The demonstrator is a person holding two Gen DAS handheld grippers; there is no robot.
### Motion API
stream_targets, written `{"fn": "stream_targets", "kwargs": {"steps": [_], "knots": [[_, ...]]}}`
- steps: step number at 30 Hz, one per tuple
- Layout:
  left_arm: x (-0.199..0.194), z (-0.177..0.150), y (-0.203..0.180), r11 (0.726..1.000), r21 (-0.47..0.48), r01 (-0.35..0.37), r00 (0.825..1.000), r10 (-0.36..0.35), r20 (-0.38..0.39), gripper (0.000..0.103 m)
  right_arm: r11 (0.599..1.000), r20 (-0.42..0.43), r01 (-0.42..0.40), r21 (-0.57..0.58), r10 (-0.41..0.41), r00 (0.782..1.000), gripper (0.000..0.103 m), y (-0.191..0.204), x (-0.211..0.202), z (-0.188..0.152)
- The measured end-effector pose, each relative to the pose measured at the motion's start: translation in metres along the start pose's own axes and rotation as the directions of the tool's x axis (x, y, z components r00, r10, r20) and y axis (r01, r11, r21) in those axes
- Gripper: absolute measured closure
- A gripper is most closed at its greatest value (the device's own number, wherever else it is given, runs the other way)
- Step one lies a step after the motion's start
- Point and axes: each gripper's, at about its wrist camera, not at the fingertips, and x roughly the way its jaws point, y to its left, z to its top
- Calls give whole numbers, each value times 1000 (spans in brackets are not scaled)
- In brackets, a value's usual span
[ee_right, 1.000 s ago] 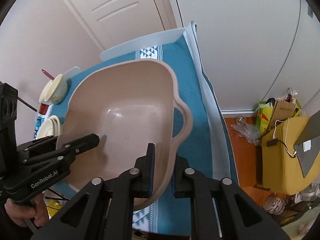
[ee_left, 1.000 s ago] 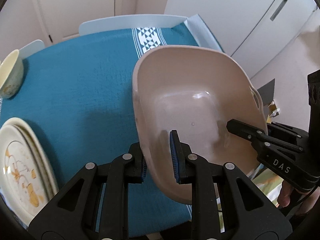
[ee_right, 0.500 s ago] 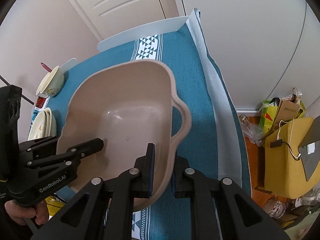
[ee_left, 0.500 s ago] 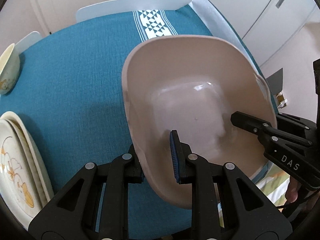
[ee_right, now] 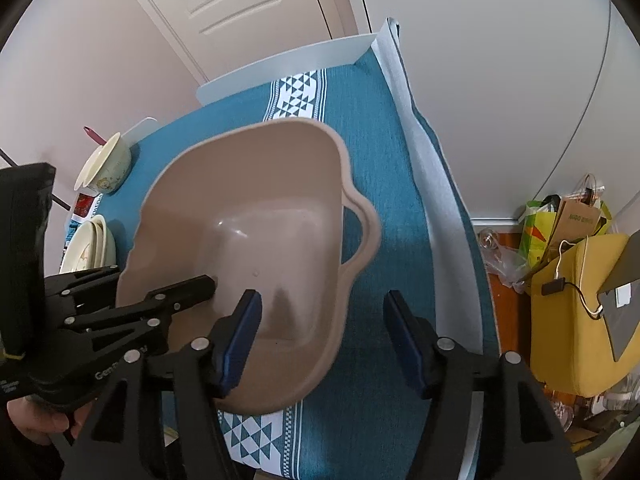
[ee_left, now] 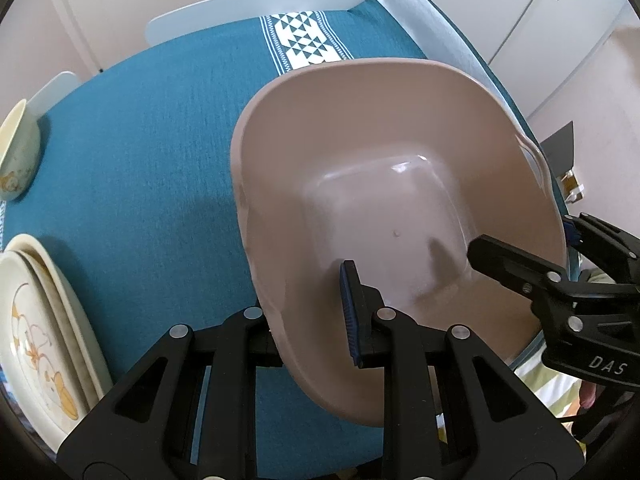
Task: Organize plates and bowls
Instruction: 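Lower the taupe dish onto the cloth and open both grippers, then reach both grippers to the cream bowl and close on its rim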
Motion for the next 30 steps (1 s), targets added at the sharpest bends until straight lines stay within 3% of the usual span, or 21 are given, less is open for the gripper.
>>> {"fn": "stream_targets", "kwargs": {"steps": [11,15,16,17,18,20,26,30], "knots": [[-13,-4,-2,998,-13,56,998,-56,16,84,1000,36,-1,12,0,999,42,-4,-20,-3],[-15,-7,-4,999,-13,49,999,-48,10,83,1000,45,-7,4,7,999,26,0,-26,-2],[-16,-7,-3,999,-13,47,999,-47,11,77,1000,45,-10,4,10,999,26,0,-27,-2],[-17,-7,-3,999,-12,50,999,-50,12,61,1000,44,-12,3,12,999,26,1,-27,-2],[-18,-6,-3,998,-10,54,998,-54,18,32,1000,41,-15,2,15,999,26,1,-26,-3],[-27,-7,-3,999,-13,39,997,-38,61,14,1000,30,-14,2,14,999,26,2,-24,-4],[-56,-8,3,999,-29,39,994,-35,105,14,1000,63,-17,-15,18,998,26,9,-42,-3],[-114,-11,23,999,-53,-2,976,13,219,14,997,125,-24,-78,33,992,26,30,-73,8]]}}
